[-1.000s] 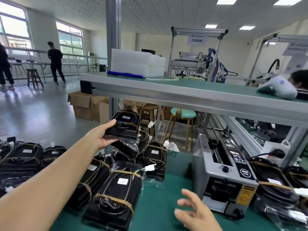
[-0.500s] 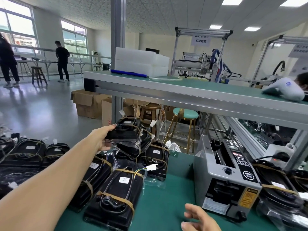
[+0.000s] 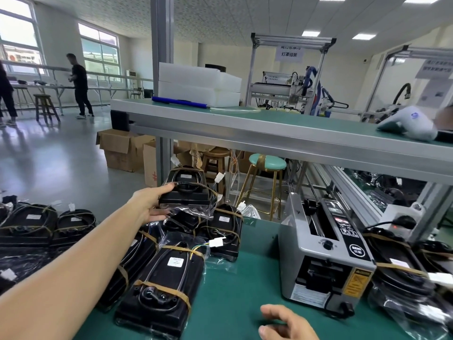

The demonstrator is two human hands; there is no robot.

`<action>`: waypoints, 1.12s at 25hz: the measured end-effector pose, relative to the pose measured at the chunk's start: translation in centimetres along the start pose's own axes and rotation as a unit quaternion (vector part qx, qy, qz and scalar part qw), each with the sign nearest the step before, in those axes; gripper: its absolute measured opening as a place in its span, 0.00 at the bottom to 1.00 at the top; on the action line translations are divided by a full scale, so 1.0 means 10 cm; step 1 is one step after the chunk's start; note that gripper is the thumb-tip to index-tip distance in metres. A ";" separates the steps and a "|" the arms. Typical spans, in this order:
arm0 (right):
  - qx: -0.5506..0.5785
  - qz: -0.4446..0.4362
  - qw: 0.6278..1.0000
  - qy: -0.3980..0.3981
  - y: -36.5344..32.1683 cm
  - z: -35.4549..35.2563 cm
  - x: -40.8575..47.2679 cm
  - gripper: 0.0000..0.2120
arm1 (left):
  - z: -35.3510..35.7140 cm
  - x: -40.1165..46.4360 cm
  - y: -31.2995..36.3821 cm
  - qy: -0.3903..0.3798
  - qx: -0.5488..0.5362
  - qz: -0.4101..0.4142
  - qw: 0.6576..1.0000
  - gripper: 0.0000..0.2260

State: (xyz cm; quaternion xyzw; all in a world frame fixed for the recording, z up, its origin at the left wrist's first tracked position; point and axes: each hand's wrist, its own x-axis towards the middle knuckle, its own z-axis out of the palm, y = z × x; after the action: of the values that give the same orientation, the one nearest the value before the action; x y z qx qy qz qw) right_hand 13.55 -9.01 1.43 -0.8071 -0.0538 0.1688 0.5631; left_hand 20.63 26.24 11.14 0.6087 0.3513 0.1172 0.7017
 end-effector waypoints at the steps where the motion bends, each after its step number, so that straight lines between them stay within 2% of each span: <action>1: -0.015 0.004 1.000 -0.009 -0.03 -0.01 0.00 0.11 | -0.02 -0.02 -0.01 0.010 0.003 0.009 1.000 0.22; 6: -0.074 -0.004 0.997 -0.035 -0.11 -0.06 -0.02 0.11 | 0.03 -0.11 0.00 0.033 0.007 0.084 0.996 0.15; 10: -0.110 -0.029 0.993 -0.020 -0.14 -0.10 -0.04 0.12 | 0.06 -0.19 0.04 0.038 0.011 0.105 0.994 0.12; 15: -0.113 -0.061 0.992 0.017 -0.11 -0.27 -0.10 0.14 | 0.05 -0.19 0.04 0.056 0.032 0.129 0.990 0.15; 18: -0.109 -0.108 0.987 0.051 -0.11 -0.46 -0.18 0.18 | 0.02 -0.20 0.03 0.116 0.081 0.176 0.974 0.21; 20: -0.113 -0.175 0.971 0.114 -0.13 -0.63 -0.23 0.23 | 0.04 -0.32 -0.01 0.195 0.118 0.247 0.942 0.19; 22: -0.111 -0.245 0.939 0.214 -0.15 -0.84 -0.26 0.23 | 0.13 -0.57 -0.12 0.221 0.124 0.351 0.902 0.13; 25: -0.132 -0.274 0.884 0.354 -0.16 -1.19 -0.21 0.20 | 0.39 -1.06 -0.50 0.145 0.116 0.440 0.878 0.11; 27: -0.212 -0.246 0.839 0.436 -0.14 -1.46 -0.07 0.21 | 0.59 -1.35 -0.83 0.085 0.097 0.438 0.890 0.13; 28: -0.267 -0.212 0.826 0.448 -0.13 -1.59 0.03 0.25 | 0.69 -1.46 -1.00 0.053 0.087 0.420 0.902 0.14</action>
State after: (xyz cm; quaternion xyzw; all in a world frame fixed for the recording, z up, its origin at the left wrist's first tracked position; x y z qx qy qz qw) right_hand 19.30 -22.63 7.49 -0.8817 -0.0081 -0.3558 0.3096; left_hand 11.81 9.98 6.95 0.7515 0.1090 0.4018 0.5118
